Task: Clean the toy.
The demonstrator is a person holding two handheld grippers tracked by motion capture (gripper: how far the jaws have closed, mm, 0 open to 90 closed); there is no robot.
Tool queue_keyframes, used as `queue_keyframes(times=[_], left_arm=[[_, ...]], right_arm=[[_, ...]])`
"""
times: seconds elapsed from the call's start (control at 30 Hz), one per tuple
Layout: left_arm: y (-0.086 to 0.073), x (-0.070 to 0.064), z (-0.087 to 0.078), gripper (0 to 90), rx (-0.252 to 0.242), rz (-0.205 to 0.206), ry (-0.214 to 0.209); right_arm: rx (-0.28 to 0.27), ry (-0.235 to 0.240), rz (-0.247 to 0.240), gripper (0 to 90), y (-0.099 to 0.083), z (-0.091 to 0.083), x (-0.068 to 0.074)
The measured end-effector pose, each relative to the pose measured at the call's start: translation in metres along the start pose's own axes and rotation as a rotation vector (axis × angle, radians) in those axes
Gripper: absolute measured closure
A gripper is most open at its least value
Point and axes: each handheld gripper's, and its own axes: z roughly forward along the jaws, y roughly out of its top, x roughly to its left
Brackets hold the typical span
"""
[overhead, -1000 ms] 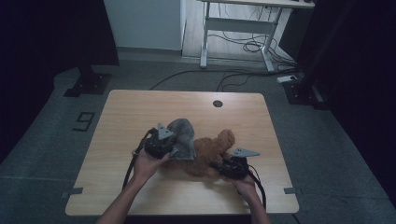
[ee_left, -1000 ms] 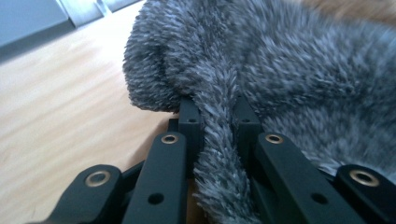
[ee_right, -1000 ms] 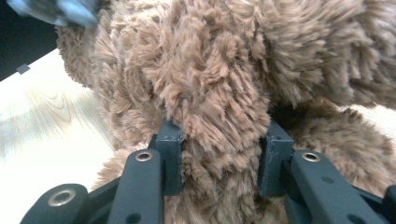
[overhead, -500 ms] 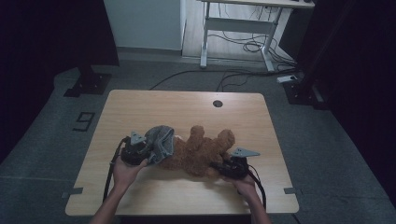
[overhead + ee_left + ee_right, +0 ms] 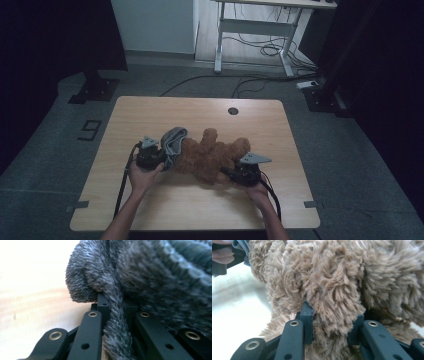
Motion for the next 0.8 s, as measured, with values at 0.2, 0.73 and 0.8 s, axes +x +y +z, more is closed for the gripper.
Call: queue_keyframes(times=[0.2,0.73,0.8], left_arm=[[0.011,0.012,0.01,80.4,0.023,-0.012,0.013],[0.07,-0.04,-0.016,79.5,-0.063,0.114,-0.071],[0.077,-0.05,-0.003,79.4,-0.032,0.123,-0.083]], right_arm=[[-0.025,-0.062,0.026,66.9,0.012,0.017,-0.021],[-0.025,-0.017,0.011,65.5,-0.005,0.006,-0.018],[-0.026,-0.017,0.002,65.4,-0.006,0.006,-0.017]])
